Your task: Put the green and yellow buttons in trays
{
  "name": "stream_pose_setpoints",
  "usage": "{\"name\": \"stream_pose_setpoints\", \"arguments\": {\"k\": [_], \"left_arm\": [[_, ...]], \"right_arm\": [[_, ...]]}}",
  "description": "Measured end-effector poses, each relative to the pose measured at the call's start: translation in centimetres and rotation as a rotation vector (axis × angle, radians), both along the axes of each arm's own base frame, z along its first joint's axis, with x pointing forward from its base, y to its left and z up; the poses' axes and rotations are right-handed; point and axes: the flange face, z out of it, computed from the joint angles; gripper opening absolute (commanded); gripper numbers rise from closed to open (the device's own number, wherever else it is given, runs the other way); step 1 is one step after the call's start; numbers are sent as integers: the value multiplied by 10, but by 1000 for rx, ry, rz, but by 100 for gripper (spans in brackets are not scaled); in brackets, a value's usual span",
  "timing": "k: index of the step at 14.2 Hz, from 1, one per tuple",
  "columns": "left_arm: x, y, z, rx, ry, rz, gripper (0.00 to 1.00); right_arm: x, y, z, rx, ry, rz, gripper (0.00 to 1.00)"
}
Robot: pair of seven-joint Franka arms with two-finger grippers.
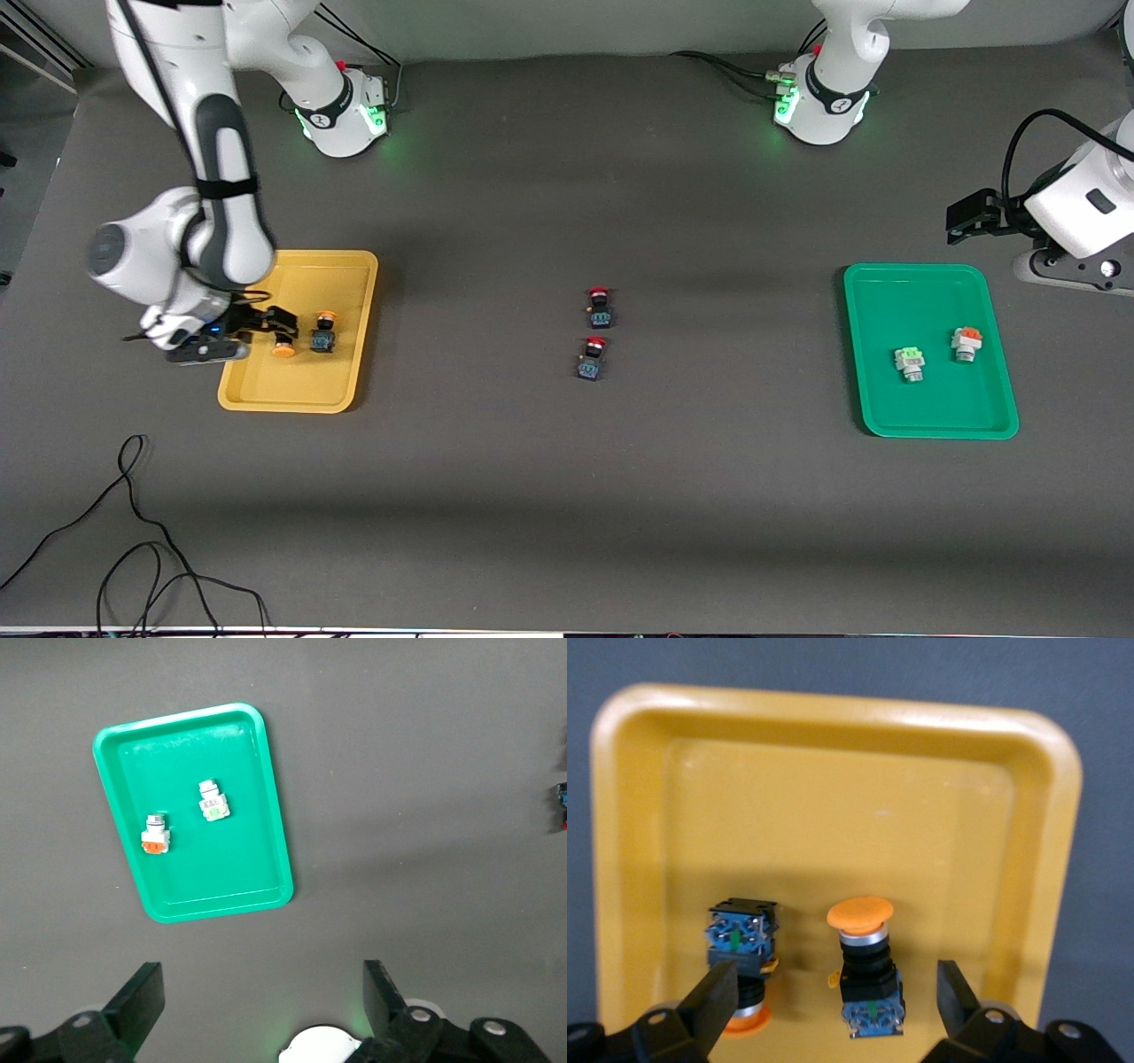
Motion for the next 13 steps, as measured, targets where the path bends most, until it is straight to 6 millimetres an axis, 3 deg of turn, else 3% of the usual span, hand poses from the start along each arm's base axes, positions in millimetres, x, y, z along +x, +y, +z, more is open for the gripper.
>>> {"name": "stream_pose_setpoints", "arguments": {"k": [4,6,9,13], "left_arm": [[0,4,2,-12,-5,13,100],[0,8,2,-16,-7,20,100],[0,14,3,-25,-8,33,100],[-1,11,3,-30,-9,27,100]], "right_arm": [[23,-24,82,55,59,7,99],[33,-18,131,62,94,-9,99],[41,-2,222,35,130,-26,99],[33,0,321,-30,161,-35,100]]}}
